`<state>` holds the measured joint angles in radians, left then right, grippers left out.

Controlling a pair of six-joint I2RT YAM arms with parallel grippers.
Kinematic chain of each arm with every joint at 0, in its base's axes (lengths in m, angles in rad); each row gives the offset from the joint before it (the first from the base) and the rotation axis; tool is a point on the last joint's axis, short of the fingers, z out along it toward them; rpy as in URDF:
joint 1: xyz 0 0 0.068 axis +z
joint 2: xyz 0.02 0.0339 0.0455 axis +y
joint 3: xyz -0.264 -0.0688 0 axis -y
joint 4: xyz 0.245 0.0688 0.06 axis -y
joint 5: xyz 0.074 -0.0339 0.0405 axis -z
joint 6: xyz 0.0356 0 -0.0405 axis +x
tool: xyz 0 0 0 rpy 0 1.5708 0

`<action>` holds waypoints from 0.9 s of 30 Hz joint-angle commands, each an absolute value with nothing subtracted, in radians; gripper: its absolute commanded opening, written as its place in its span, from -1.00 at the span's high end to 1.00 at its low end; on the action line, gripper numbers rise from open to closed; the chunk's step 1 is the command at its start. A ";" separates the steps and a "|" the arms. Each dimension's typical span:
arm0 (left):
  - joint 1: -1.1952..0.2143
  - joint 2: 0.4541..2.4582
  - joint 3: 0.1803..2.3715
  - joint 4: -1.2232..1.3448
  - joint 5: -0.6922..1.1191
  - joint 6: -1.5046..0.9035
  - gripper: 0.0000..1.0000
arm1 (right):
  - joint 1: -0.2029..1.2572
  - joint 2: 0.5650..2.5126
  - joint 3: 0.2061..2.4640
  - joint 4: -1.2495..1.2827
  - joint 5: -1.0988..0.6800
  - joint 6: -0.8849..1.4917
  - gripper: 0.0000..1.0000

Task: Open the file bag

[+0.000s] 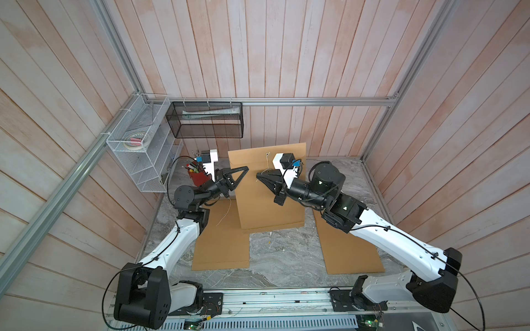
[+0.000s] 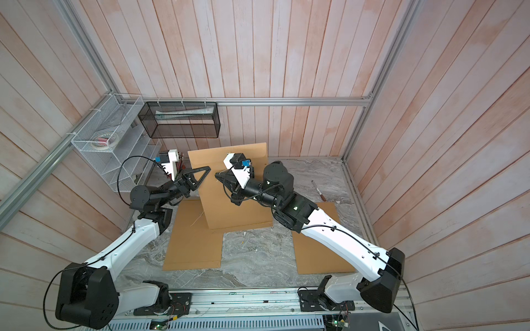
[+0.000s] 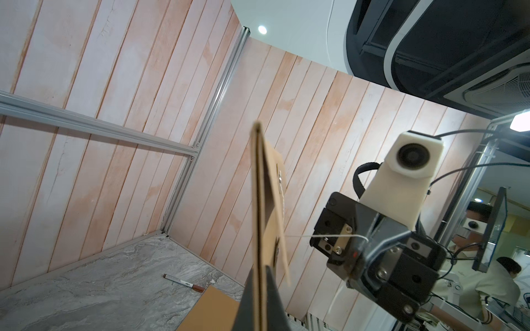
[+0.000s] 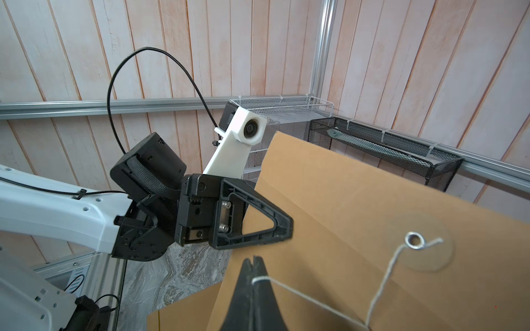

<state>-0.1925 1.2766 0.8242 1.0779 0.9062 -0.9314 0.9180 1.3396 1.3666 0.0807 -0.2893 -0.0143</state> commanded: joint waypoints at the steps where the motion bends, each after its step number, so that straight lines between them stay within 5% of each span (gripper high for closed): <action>1: -0.186 1.294 0.846 1.163 0.875 -0.977 1.00 | 0.930 1.355 1.371 0.121 -0.320 0.015 1.00; 27: -0.180 1.331 0.793 1.449 0.864 -1.157 1.00 | 0.931 1.382 1.257 0.283 -0.320 0.135 1.00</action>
